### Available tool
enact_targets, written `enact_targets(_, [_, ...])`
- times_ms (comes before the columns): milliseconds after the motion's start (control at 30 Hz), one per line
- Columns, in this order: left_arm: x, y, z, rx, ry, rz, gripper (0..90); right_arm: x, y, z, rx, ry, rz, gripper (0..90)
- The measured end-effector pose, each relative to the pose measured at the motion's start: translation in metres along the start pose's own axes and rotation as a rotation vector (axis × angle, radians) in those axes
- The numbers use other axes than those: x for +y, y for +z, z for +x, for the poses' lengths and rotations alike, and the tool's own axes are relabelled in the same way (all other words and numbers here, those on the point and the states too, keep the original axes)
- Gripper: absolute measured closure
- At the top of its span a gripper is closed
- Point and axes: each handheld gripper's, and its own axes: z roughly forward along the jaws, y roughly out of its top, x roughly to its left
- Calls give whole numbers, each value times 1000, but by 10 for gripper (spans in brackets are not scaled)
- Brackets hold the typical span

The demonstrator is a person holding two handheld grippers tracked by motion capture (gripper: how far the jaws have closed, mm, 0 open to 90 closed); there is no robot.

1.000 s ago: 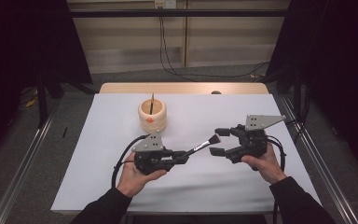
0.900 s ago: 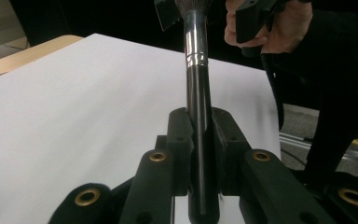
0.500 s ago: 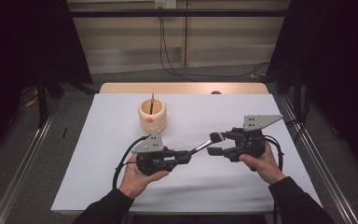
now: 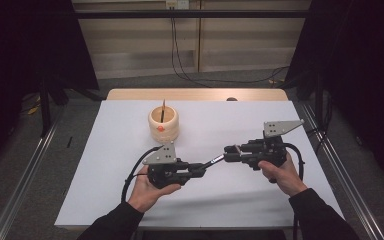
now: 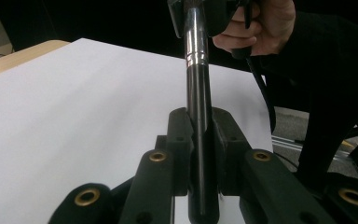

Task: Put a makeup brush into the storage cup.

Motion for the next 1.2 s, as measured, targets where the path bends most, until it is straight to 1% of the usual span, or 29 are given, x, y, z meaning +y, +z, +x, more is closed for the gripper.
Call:
enact_targets(33, [-1,0,1,-9,2,1,794,0,0,0,8,-3,3,729])
enact_targets(67, [-1,0,0,4,2,3,794,0,0,0,11,-4,4,736])
enact_targets(100, [-2,0,0,7,10,10,793,0,0,0,20,-2,4,742])
enact_targets(133, [-2,1,0,-1,11,-2,793,0,0,0,27,-1,5,745])
enact_targets(167, [-3,2,0,-3,16,-4,793,0,-1,-1,27,-1,3,750])
enact_targets(200, [-3,2,0,-4,24,-3,792,0,-1,-1,42,4,-3,756])
enact_targets(233, [-4,3,0,11,28,3,791,1,-2,-1,46,4,-1,757])
enact_targets(267, [-5,3,0,-5,27,2,786,1,-2,-1,44,-2,8,761])
enact_targets(300, [-6,4,0,-7,33,6,784,1,-1,-1,54,-6,13,763])
enact_targets(367, [-8,5,1,-2,32,7,773,2,-2,0,67,-12,22,769])
enact_targets(400, [-8,5,0,16,36,19,769,2,-1,1,69,-14,25,770])
enact_targets(433, [-9,6,1,6,33,10,763,2,-1,1,71,-16,29,772])
enact_targets(500, [-9,6,1,22,26,10,752,3,0,2,75,-22,36,773])
enact_targets(533, [-10,6,1,17,26,2,746,3,0,3,73,-25,38,773])
enact_targets(567, [-10,6,1,28,26,4,739,3,1,3,78,-26,43,774])
enact_targets(600, [-9,6,1,30,33,2,724,3,1,4,75,-28,46,774])
enact_targets(633, [-9,6,2,20,31,-4,699,3,2,4,76,-28,49,774])
enact_targets(700, [-10,7,1,37,29,-9,638,3,3,5,71,-31,54,774])
enact_targets(767, [-10,7,1,60,32,1,591,4,4,5,72,-37,55,774])
enact_targets(833, [-10,7,1,59,31,-14,534,4,4,6,71,-38,58,774])
enact_targets(933, [-9,6,1,84,29,-17,452,4,3,5,65,-38,54,774])
enact_targets(1000, [-9,6,1,82,21,-31,410,4,2,5,63,-38,52,774])
enact_targets(1033, [-9,5,0,97,21,-25,369,5,2,5,60,-39,51,774])
enact_targets(1067, [-8,5,0,97,17,-27,330,5,1,5,61,-36,50,774])
enact_targets(1100, [-8,6,0,96,6,-35,310,5,1,5,59,-39,53,774])
enact_targets(1167, [-8,5,0,111,8,-30,242,5,1,5,55,-38,52,774])
enact_targets(1200, [-8,5,0,111,6,-27,210,5,0,5,53,-36,52,774])
